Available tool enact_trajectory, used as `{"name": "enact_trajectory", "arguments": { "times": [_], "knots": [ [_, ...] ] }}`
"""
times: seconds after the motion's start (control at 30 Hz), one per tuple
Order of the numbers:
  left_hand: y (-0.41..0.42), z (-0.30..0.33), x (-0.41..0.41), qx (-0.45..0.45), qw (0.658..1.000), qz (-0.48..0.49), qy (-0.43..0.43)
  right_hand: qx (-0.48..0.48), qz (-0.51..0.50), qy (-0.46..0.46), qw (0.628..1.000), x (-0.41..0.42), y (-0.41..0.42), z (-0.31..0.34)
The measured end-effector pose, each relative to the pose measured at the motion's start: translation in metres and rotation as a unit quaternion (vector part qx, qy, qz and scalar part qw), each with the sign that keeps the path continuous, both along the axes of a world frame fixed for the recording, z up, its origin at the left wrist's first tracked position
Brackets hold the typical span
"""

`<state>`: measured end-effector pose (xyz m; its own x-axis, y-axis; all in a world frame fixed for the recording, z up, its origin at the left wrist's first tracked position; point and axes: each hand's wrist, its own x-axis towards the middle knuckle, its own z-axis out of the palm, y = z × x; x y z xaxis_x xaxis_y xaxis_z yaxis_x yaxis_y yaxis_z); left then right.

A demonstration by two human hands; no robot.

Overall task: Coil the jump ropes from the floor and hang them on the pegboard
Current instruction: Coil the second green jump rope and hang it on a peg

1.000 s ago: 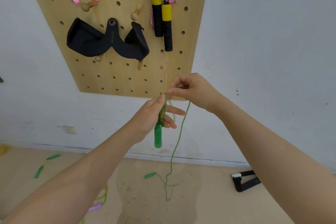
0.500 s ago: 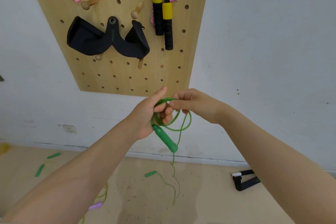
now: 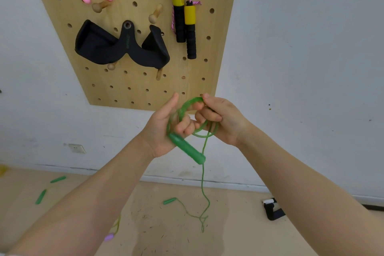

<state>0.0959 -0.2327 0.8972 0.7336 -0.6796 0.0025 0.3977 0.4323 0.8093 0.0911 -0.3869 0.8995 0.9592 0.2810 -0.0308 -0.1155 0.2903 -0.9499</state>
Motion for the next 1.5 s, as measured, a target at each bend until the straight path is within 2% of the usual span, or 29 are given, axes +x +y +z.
{"name": "enact_trajectory", "arguments": {
  "times": [0.1, 0.2, 0.3, 0.4, 0.47, 0.53, 0.6, 0.7, 0.77, 0.83, 0.97, 1.1, 1.17, 1.23, 1.3, 1.4, 1.5],
  "knots": [
    [0.001, 0.012, -0.001, 0.145, 0.984, -0.049, -0.089, -0.048, -0.111, 0.066, 0.99, -0.002, 0.014, 0.007],
    [-0.006, 0.017, -0.004, 0.278, 0.945, -0.018, -0.172, -0.185, -0.223, 0.065, 0.955, 0.002, 0.024, 0.009],
    [-0.012, 0.014, -0.009, 0.316, 0.924, 0.022, -0.214, -0.222, -0.303, 0.06, 0.925, 0.012, 0.024, 0.01],
    [-0.02, 0.006, -0.018, 0.287, 0.919, 0.069, -0.262, -0.145, -0.337, 0.106, 0.924, 0.021, 0.019, 0.009],
    [-0.022, 0.001, -0.019, 0.236, 0.929, 0.125, -0.255, -0.122, -0.31, 0.11, 0.936, 0.022, 0.019, 0.005],
    [-0.021, -0.002, -0.014, 0.14, 0.955, 0.148, -0.216, -0.153, -0.278, 0.077, 0.945, 0.019, 0.021, 0.002],
    [-0.017, -0.002, -0.008, 0.036, 0.979, 0.146, -0.137, -0.18, -0.247, 0.039, 0.951, 0.015, 0.021, 0.002],
    [-0.011, 0.003, -0.007, -0.039, 0.989, 0.137, -0.04, -0.188, -0.158, -0.051, 0.968, 0.009, 0.022, 0.004],
    [-0.008, 0.003, -0.007, -0.048, 0.991, 0.127, -0.015, -0.182, -0.11, -0.107, 0.971, 0.007, 0.023, 0.001],
    [-0.004, 0.001, -0.008, -0.023, 0.992, 0.119, -0.025, -0.192, -0.103, -0.112, 0.97, 0.007, 0.019, 0.0],
    [0.004, -0.001, -0.008, 0.039, 0.993, 0.093, -0.055, -0.197, -0.057, -0.077, 0.976, 0.004, 0.007, -0.003],
    [0.007, 0.0, -0.008, 0.067, 0.993, 0.056, -0.075, -0.116, -0.002, -0.035, 0.993, 0.002, 0.008, -0.004],
    [0.008, 0.0, -0.006, 0.052, 0.994, 0.067, -0.071, -0.15, 0.02, -0.032, 0.988, 0.003, 0.007, -0.008],
    [0.009, 0.001, -0.001, 0.026, 0.993, 0.108, -0.041, -0.261, 0.017, -0.028, 0.965, 0.003, 0.002, -0.014],
    [0.012, 0.001, 0.007, 0.027, 0.987, 0.159, -0.016, -0.393, 0.024, -0.031, 0.919, 0.002, -0.003, -0.017],
    [0.019, -0.007, 0.023, 0.043, 0.971, 0.235, 0.01, -0.591, 0.112, -0.055, 0.797, -0.003, -0.006, -0.012],
    [0.024, -0.02, 0.032, 0.127, 0.952, 0.278, 0.012, -0.64, 0.218, -0.078, 0.733, -0.01, 0.005, 0.003]
  ]
}}
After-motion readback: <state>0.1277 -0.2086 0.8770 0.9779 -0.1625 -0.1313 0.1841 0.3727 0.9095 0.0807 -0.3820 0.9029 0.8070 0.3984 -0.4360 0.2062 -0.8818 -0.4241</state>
